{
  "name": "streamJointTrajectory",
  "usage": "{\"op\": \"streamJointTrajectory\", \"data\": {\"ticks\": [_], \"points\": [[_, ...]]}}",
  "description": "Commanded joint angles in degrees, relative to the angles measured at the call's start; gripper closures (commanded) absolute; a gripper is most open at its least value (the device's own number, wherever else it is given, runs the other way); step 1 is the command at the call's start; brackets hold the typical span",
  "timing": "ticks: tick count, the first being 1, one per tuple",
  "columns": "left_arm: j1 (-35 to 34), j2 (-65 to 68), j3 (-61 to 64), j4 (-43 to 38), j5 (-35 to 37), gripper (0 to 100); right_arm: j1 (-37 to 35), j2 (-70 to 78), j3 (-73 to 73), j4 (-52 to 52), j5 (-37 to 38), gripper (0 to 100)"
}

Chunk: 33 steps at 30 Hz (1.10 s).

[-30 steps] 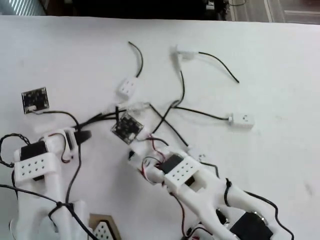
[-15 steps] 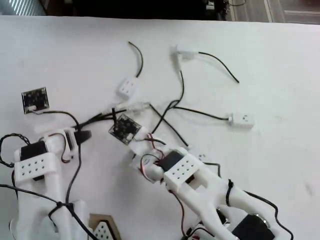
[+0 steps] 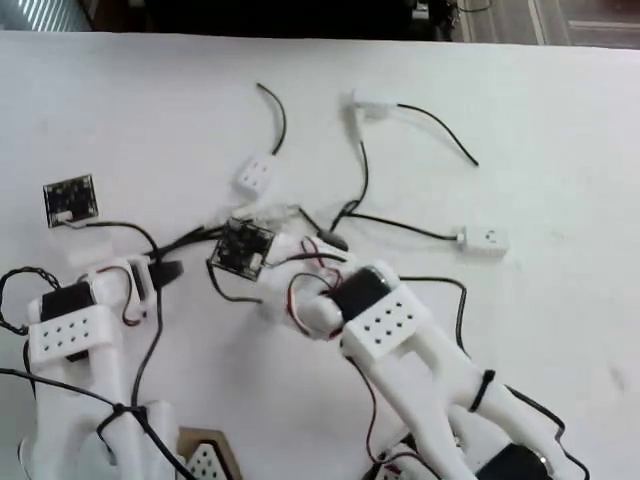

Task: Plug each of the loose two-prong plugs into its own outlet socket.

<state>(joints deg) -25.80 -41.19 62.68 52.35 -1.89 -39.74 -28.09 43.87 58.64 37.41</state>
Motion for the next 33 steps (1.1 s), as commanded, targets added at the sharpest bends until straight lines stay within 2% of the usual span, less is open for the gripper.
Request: {"op": "streamJointTrajectory", "data": {"ticks": [1,6,21,23,30,33], "points": [[-0.31,-1.71,0.09,-0.79,0.53,62,0.75,4.97,-2.73,0.31,5.27,61.9],[-0.22,-1.80,0.53,-1.23,0.53,62,0.31,14.02,-5.54,-0.13,8.79,60.9],[-0.31,-1.80,0.53,-1.23,0.44,62,-1.98,34.68,-17.41,-0.13,8.79,61.4],[-0.31,-1.80,0.53,-1.23,0.44,62,-1.98,36.18,-17.58,-0.13,8.79,65.7],[-0.31,-1.80,0.53,-1.23,0.44,62,-1.98,36.53,-17.67,-2.07,6.95,97.5],[-0.40,-1.80,0.53,-1.23,0.44,62,-1.98,34.95,-18.02,-1.71,2.64,97.0]]}}
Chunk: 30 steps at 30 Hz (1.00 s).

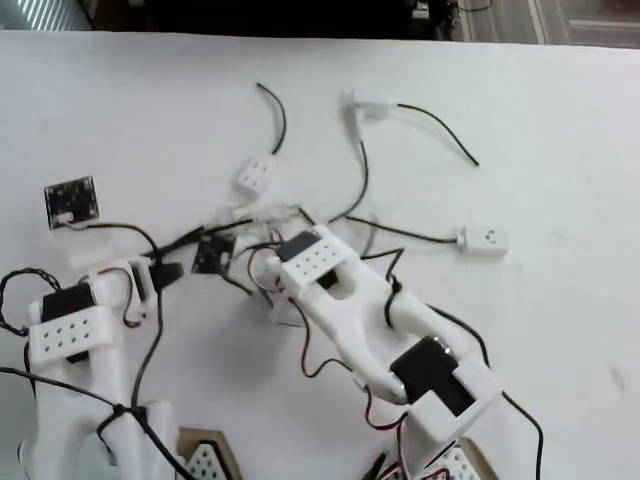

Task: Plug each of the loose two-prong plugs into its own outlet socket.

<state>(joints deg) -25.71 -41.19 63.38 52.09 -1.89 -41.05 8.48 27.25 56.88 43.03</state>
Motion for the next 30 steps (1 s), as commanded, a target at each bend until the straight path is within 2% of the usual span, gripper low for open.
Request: {"op": "streamJointTrajectory", "data": {"ticks": [1,7,16,26,30], "points": [[-0.48,-1.80,-0.18,-0.97,0.44,62,-0.66,-2.68,-1.41,0.04,-3.69,97.9],[-0.48,-1.80,-0.18,-0.97,0.44,62,-0.57,-11.65,-1.58,4.62,-4.48,97.9],[-0.48,-1.80,-0.18,-0.97,0.44,62,2.95,-27.03,-1.58,8.48,-12.04,97.9],[-0.48,-1.80,-0.18,-0.97,0.44,62,17.27,-32.04,-8.97,8.13,-17.14,97.9],[-0.48,-1.80,-0.18,-0.97,0.44,62,22.55,-31.96,-10.20,3.91,-16.62,97.9]]}}
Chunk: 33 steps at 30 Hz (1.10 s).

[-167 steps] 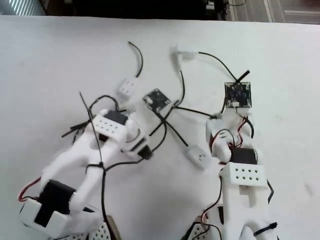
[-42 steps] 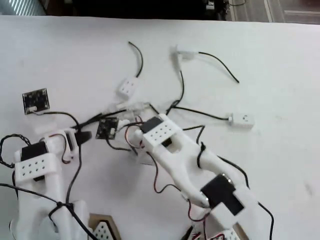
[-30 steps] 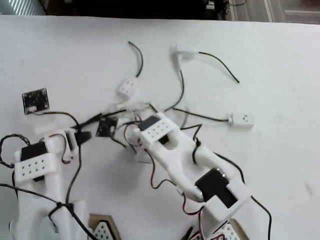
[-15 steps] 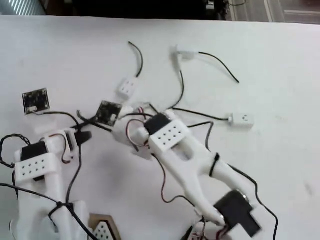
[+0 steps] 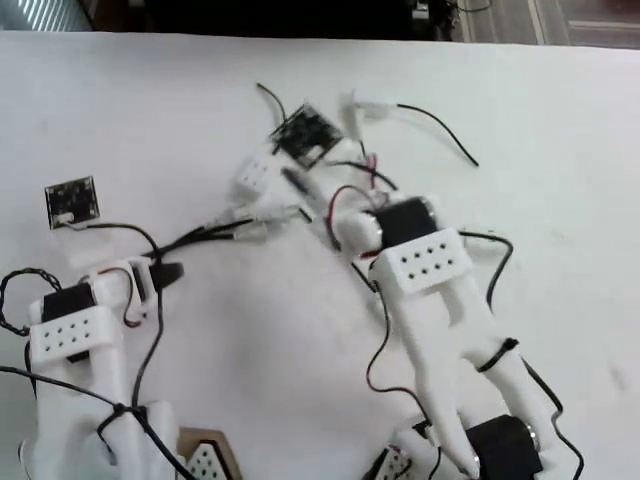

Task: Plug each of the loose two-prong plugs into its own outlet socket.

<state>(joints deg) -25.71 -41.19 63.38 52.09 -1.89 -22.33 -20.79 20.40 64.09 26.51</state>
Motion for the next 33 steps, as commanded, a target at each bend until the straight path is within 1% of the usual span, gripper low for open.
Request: {"op": "streamJointTrajectory", "data": {"ticks": [1,4,8,12,18,22,29,33], "points": [[-0.48,-1.80,-0.18,-0.97,0.44,62,5.05,-2.24,-3.34,-4.97,0.62,97.9],[-0.48,-1.80,-0.18,-0.97,0.44,62,8.22,1.36,-3.78,-8.40,5.36,97.9],[-0.48,-1.80,-0.18,-0.97,0.44,62,12.35,9.27,-7.38,-12.09,8.79,97.9],[-0.48,-1.80,-0.18,-0.97,0.44,62,15.78,18.07,-14.86,-15.08,13.10,97.9],[-0.48,-1.80,-0.18,-0.97,0.44,62,17.63,32.75,-28.40,-17.71,19.16,97.9],[-0.48,-1.80,-0.09,-0.97,0.44,62,18.24,44.18,-39.21,-17.80,20.13,97.9],[-0.40,-1.71,-0.09,-0.97,0.44,62,18.86,65.80,-62.86,-17.19,20.13,97.9],[-0.40,-1.71,-0.09,-0.97,0.44,62,18.86,75.12,-76.48,-10.15,20.04,97.4]]}}
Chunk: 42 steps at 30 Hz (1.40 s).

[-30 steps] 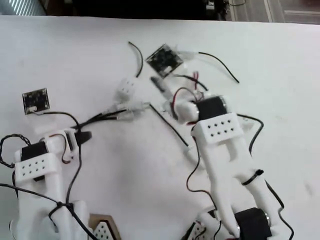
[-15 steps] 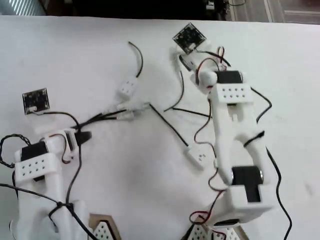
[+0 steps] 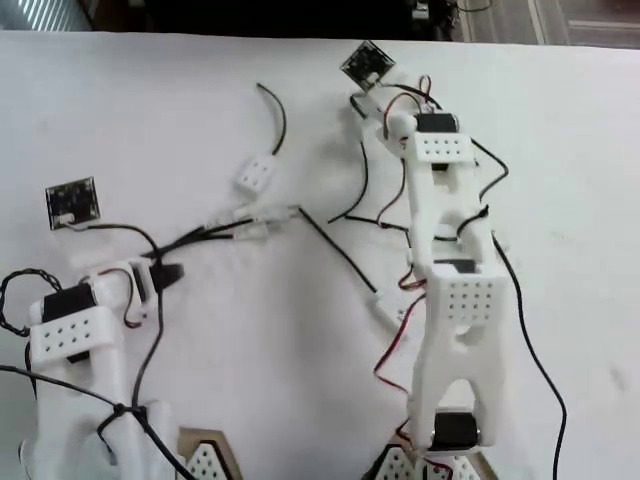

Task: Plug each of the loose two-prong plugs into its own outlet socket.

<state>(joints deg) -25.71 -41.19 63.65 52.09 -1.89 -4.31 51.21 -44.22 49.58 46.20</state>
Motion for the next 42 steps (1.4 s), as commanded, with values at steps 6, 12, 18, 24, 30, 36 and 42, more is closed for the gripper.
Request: {"op": "streamJointTrajectory", "data": {"ticks": [6,12,18,24,30,36,42], "points": [[-0.40,-1.71,-0.35,-0.97,0.44,62,1.01,10.42,-30.86,17.01,-4.31,82.3],[-0.40,-1.71,-0.35,-0.97,0.44,62,1.01,11.91,-42.99,29.67,-7.03,78.8],[-0.40,-1.71,-0.35,-0.97,0.44,62,1.01,11.47,-46.68,39.52,-8.97,78.9],[-0.40,-1.71,-0.35,-0.97,0.44,62,0.31,11.47,-47.91,49.01,-9.05,78.9],[-0.66,-1.71,-0.35,-0.97,0.62,62,-0.66,11.38,-47.82,49.19,-12.66,79.1],[-2.42,-1.71,-0.35,-2.29,0.88,62,-4.62,11.38,-47.74,49.36,-12.84,86.6],[-2.33,-1.71,-0.35,-2.55,0.88,62,-8.66,10.15,-45.98,49.71,-12.84,83.3]]}}
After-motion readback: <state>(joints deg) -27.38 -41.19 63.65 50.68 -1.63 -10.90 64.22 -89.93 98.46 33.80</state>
